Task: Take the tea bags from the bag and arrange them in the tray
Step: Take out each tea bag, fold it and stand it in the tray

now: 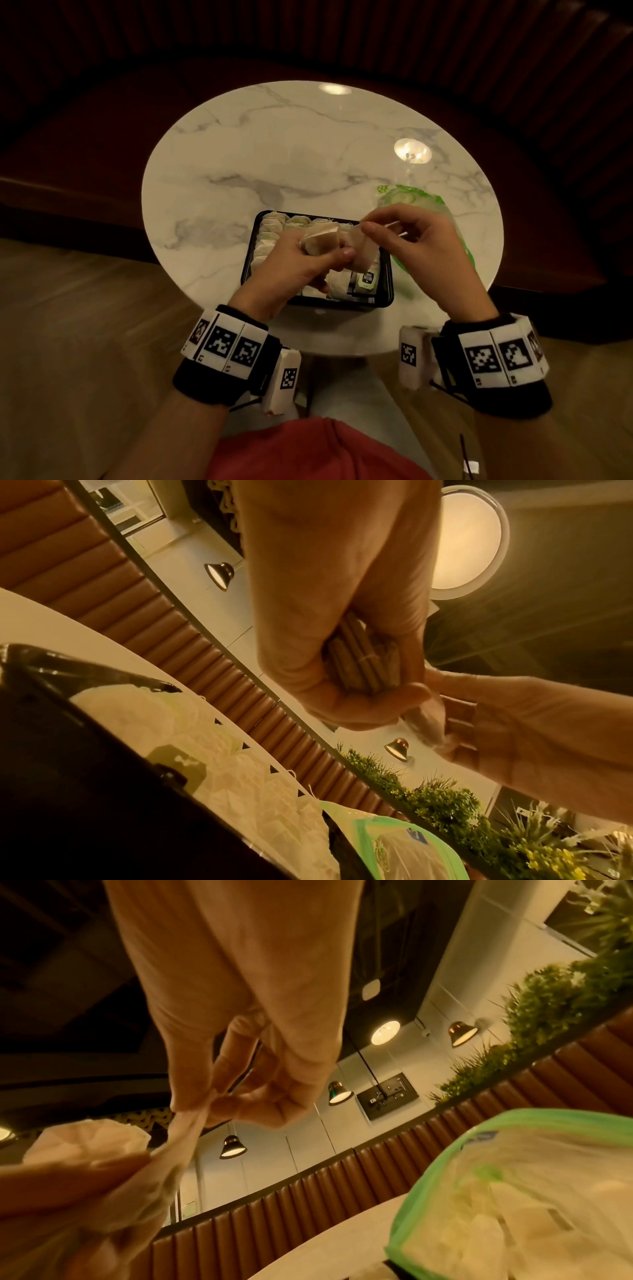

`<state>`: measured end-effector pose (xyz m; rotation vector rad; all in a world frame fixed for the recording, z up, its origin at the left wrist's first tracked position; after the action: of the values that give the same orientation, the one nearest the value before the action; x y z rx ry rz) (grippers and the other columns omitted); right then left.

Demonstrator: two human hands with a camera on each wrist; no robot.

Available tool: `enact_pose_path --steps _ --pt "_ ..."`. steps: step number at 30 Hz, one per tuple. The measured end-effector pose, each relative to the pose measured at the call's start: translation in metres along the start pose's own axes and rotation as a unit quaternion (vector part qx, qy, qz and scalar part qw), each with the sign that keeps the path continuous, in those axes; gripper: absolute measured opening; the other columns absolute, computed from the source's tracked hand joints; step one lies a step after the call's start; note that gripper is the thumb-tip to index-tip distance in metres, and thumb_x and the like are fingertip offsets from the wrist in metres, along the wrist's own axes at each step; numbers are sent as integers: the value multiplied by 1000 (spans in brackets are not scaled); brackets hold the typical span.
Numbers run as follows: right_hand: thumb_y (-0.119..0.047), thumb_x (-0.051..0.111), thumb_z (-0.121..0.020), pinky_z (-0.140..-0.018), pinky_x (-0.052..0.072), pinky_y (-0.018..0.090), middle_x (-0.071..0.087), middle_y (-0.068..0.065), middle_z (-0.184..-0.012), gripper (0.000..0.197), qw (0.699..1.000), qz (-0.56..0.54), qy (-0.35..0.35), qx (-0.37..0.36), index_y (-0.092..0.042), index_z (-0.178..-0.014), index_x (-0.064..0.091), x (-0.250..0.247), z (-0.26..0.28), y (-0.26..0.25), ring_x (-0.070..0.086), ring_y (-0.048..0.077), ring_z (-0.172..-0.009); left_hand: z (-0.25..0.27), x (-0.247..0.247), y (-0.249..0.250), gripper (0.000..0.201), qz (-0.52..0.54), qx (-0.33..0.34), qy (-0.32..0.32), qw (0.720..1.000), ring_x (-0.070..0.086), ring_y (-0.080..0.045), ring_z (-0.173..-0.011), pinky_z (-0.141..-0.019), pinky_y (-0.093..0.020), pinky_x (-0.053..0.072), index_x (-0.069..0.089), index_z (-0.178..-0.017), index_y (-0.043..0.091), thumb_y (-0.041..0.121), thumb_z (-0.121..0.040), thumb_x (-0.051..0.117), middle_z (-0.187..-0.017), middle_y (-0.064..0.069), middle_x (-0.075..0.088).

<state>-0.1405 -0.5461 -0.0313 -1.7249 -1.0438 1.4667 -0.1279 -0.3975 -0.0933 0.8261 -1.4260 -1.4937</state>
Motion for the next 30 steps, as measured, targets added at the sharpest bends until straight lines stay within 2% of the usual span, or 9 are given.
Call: enact_pose_path --steps 3,7,13,16,18,21,23,27,30 --pt "-18 70 -88 -72 52 28 70 -15 -81 10 1000 14 10 -1 -27 -91 73 -7 -3 14 60 8 -73 -2 -6 -8 10 23 -33 42 998 64 -4 -70 -51 -21 49 71 -96 15 21 -89 69 -75 8 68" --pt "-21 72 -85 -65 40 12 67 -27 -75 11 999 45 10 19 -32 -86 73 -8 3 42 55 2 -69 -2 -20 -22 21 46 -104 99 989 65 -7 -68 -48 -19 48 69 -98 12 31 -88 70 -72 5 67" --pt "-17 72 -85 -66 39 9 71 -16 -79 11 991 104 -64 47 -28 -86 76 11 11 75 55 -4 -70 0 -13 -28 34 51 -159 72 983 64 -5 -60 -44 -17 45 68 -107 9 38 -89 65 -77 0 64" --pt "-17 70 -88 -68 38 2 70 -13 -84 10 979 159 -108 66 -18 -95 77 21 6 90 56 -15 -73 0 -12 -33 26 73 -179 71 979 62 -7 -61 -43 -17 43 69 -96 13 38 -90 64 -71 4 65" --pt "-20 70 -88 -71 40 5 73 -9 -91 13 972 204 -106 55 -17 -98 78 26 2 99 59 -8 -74 0 -11 -34 22 88 -188 74 975 62 -9 -62 -43 -16 43 68 -89 17 38 -90 64 -72 3 64" --pt "-26 70 -88 -73 46 24 75 -3 -93 13 961 262 -68 50 -22 -98 77 23 -3 107 59 6 -75 0 -9 -37 20 103 -196 71 973 62 -9 -62 -44 -17 45 67 -89 18 38 -90 64 -72 2 63" --pt "-27 70 -88 -76 48 28 74 -3 -93 15 962 266 -42 47 -21 -100 77 19 -2 103 60 9 -79 1 -6 -37 21 127 -200 55 970 64 -8 -63 -47 -19 49 68 -93 17 38 -90 64 -74 1 63" --pt "-23 68 -89 -76 43 10 73 -9 -95 13 986 161 13 33 -20 -99 77 12 3 78 60 -5 -84 2 2 -35 36 210 -202 14 957 68 -13 -75 -62 -27 59 67 -110 10 34 -83 65 -87 -6 67" --pt "-25 64 -93 -72 52 26 73 -13 -91 14 998 37 27 47 -20 -101 75 11 6 55 66 7 -79 3 7 -32 31 255 -186 -19 949 69 -19 -84 -69 -31 60 66 -113 10 14 -84 60 -96 -12 69"
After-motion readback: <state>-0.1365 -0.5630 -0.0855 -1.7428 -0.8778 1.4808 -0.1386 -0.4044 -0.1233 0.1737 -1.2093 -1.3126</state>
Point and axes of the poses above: each hand's wrist, its own z-axis away from the middle knuckle, its own x-axis out of the palm, y = z × x, the point moved 8 cm from there along -z, towards the middle knuckle
